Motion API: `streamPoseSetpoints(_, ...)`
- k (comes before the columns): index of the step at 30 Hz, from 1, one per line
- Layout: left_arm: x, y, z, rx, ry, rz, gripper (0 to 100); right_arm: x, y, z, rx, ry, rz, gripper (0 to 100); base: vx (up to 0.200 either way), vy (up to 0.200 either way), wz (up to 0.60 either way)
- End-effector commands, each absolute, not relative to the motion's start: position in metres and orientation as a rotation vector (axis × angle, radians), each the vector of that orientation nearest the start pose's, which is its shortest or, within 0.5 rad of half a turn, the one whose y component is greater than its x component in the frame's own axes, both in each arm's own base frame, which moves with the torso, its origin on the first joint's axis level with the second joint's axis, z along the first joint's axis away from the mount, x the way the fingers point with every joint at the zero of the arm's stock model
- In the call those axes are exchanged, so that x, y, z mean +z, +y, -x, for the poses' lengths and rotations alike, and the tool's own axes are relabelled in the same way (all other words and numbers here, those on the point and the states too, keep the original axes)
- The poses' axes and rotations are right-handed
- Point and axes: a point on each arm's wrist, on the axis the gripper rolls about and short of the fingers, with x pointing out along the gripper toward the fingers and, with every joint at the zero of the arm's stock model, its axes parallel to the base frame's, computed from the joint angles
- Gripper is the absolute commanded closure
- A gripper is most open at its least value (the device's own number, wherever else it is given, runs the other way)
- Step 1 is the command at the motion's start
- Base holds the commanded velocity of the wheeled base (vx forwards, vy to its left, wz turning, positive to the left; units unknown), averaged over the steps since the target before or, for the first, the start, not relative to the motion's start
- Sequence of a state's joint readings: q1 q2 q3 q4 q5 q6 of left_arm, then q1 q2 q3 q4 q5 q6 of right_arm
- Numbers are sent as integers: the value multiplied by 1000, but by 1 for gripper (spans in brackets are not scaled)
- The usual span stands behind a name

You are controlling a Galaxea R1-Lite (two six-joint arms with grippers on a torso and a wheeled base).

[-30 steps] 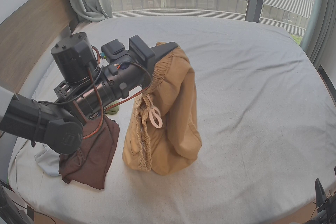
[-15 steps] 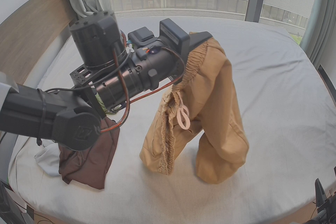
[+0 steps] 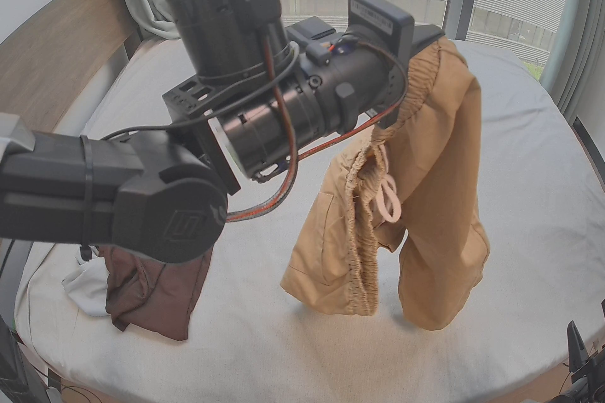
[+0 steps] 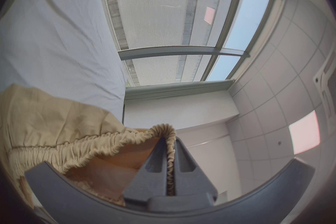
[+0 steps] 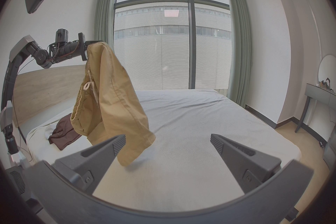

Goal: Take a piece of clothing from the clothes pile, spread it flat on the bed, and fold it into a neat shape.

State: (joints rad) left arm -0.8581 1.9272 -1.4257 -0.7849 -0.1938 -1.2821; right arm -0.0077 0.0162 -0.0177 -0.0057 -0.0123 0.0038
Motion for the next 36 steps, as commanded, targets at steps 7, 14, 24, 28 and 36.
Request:
streamPoseSetpoints(7,268,-272,-293,-892,406,1308,100,77,0,22,-18,3,-5,0,0,0,0)
streamPoseSetpoints(14,219,-219,-316,-746,329,1201,100,76,0,22,-18,5,-5,0,0,0,0)
streamPoseSetpoints(24,178,-162,-319,-706,249,1083,100,77,0,22,-18,3,-5,0,0,0,0)
streamPoseSetpoints(28,172,-151,-317,-711,233,1067,100,76,0,22,-18,5,-3,0,0,0,0)
streamPoseSetpoints(36,146,-127,-310,-653,266,945,100,76,0,22,-20,5,-3,0,0,0,0)
